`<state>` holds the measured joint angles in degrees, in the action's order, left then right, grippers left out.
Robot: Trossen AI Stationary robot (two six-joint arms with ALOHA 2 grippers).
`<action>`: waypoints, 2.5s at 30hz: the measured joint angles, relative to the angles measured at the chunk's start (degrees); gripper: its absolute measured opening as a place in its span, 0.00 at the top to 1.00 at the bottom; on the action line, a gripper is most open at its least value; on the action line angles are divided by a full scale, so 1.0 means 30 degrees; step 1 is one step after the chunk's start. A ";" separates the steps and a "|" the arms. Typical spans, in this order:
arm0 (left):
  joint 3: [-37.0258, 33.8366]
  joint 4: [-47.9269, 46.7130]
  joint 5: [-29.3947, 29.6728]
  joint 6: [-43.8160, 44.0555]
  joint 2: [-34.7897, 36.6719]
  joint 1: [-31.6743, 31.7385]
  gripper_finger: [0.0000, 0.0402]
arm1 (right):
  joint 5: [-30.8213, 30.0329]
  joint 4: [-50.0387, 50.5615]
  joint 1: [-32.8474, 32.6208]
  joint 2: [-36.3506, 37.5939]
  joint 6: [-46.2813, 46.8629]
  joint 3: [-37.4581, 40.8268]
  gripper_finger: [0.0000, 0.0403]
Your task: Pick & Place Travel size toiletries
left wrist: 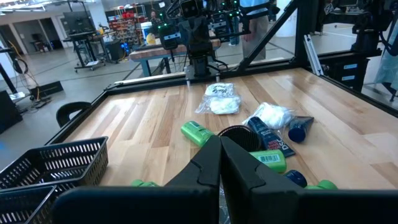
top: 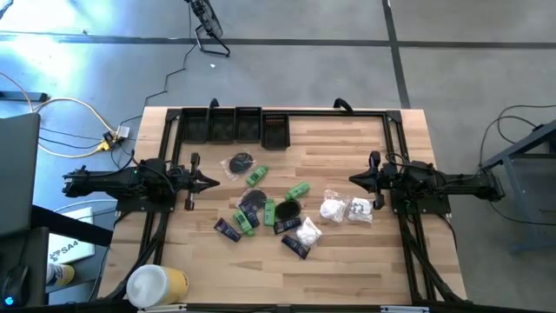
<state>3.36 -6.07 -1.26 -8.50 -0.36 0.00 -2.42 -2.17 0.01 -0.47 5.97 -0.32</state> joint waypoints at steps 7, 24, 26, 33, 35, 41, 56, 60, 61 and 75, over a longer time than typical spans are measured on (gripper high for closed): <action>0.0000 0.0000 -0.0005 0.0004 -0.0007 0.0003 1.00 | -0.0004 0.0000 -0.0004 0.0000 0.0002 -0.0004 0.97; 0.0000 0.0000 0.0002 0.0003 -0.0005 0.0003 1.00 | -0.0003 0.0000 0.0000 0.0000 0.0002 -0.0001 0.97; 0.0000 0.0000 -0.0004 -0.0002 -0.0007 0.0002 1.00 | -0.0001 0.0000 -0.0001 0.0001 0.0002 -0.0004 0.97; 0.0000 0.0000 0.0002 0.0004 0.0000 0.0001 1.00 | -0.0004 -0.0004 -0.0005 0.0007 -0.0062 -0.0006 0.97; 0.0000 0.0000 0.0002 0.0004 -0.0007 0.0003 1.00 | -0.0013 -0.0015 -0.0001 0.0005 -0.0069 -0.0003 0.97; 0.0000 0.0000 -0.0001 -0.0001 0.0000 0.0003 1.00 | -0.0015 -0.0022 0.0000 0.0000 -0.0064 -0.0005 0.97; 0.0000 0.0007 -0.0006 0.0002 -0.0002 0.0002 1.00 | -0.0007 -0.0042 -0.0006 0.0001 0.1181 -0.0006 0.97; -0.0007 0.0015 0.0114 -0.0003 -0.0002 -0.0004 1.00 | -0.0007 -0.0044 -0.0005 0.0005 0.4154 -0.0003 0.97; -0.0007 0.0015 0.0172 -0.0003 -0.0003 0.0001 1.00 | -0.0007 -0.0044 0.0000 0.0000 0.4652 -0.0006 0.97; -0.0007 0.0007 0.0257 0.0004 -0.0007 -0.0004 1.00 | -0.0095 -0.0073 -0.0007 0.0000 0.5073 -0.0006 0.97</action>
<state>3.33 -6.04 -0.49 -8.49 -0.38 -0.01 -2.70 -2.39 -0.01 -0.47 21.19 -0.34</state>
